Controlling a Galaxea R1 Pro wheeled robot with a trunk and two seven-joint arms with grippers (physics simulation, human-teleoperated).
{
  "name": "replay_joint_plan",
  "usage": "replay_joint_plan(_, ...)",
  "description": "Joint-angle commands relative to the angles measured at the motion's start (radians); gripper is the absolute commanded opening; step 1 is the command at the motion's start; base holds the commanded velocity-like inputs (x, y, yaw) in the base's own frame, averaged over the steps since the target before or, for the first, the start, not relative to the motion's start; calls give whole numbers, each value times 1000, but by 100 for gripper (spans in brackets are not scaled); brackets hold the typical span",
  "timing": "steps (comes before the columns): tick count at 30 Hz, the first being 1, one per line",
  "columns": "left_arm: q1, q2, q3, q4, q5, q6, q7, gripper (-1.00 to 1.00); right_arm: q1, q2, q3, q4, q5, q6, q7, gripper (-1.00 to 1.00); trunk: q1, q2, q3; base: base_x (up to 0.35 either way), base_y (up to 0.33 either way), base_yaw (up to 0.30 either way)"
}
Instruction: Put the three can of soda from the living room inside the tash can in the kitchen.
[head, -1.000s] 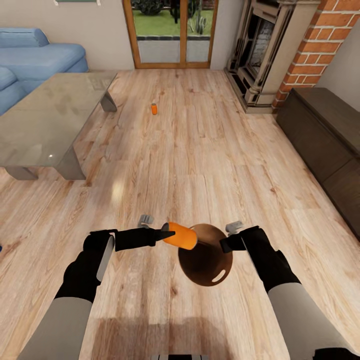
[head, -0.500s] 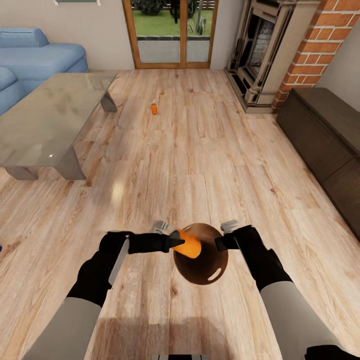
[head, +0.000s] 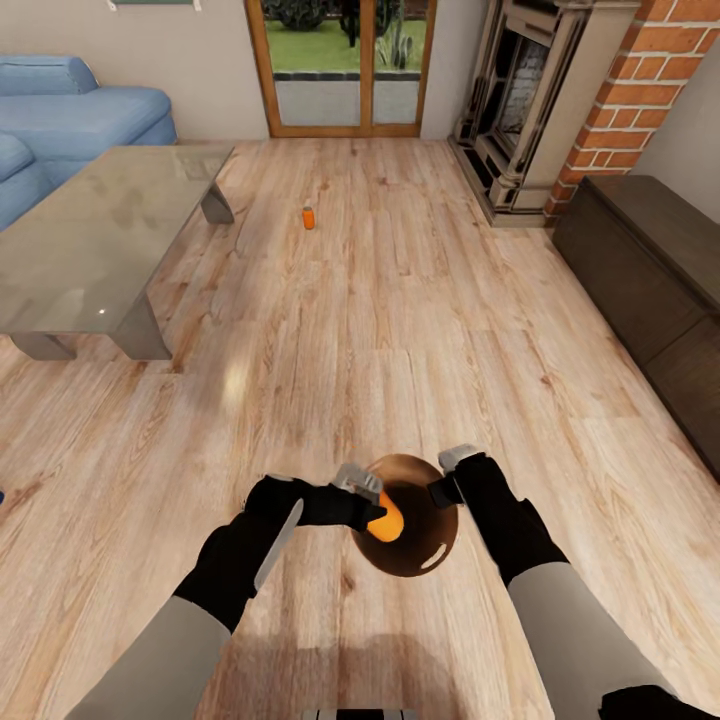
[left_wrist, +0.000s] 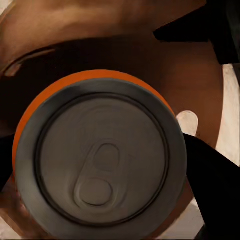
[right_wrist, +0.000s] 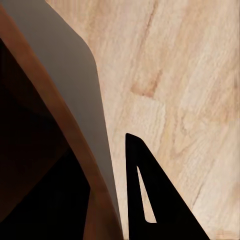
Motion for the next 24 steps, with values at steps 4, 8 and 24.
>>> replay_joint_plan(4, 1, -3, -22, -1, -10, -3, 15, -100, -1, 4, 13, -42, -44, 5, 170, -100, 0, 0, 0, 0, 0, 0)
replay_joint_plan(8, 1, -9, -35, -2, -9, -3, 19, -100, -1, 5, 18, -42, -44, 6, 170, -100, 0, 0, 0, 0, 0, 0)
replay_joint_plan(24, 1, -12, -62, 5, -16, -11, 64, -100, -1, 6, 38, -45, -47, 6, 170, -100, 0, 0, 0, 0, 0, 0)
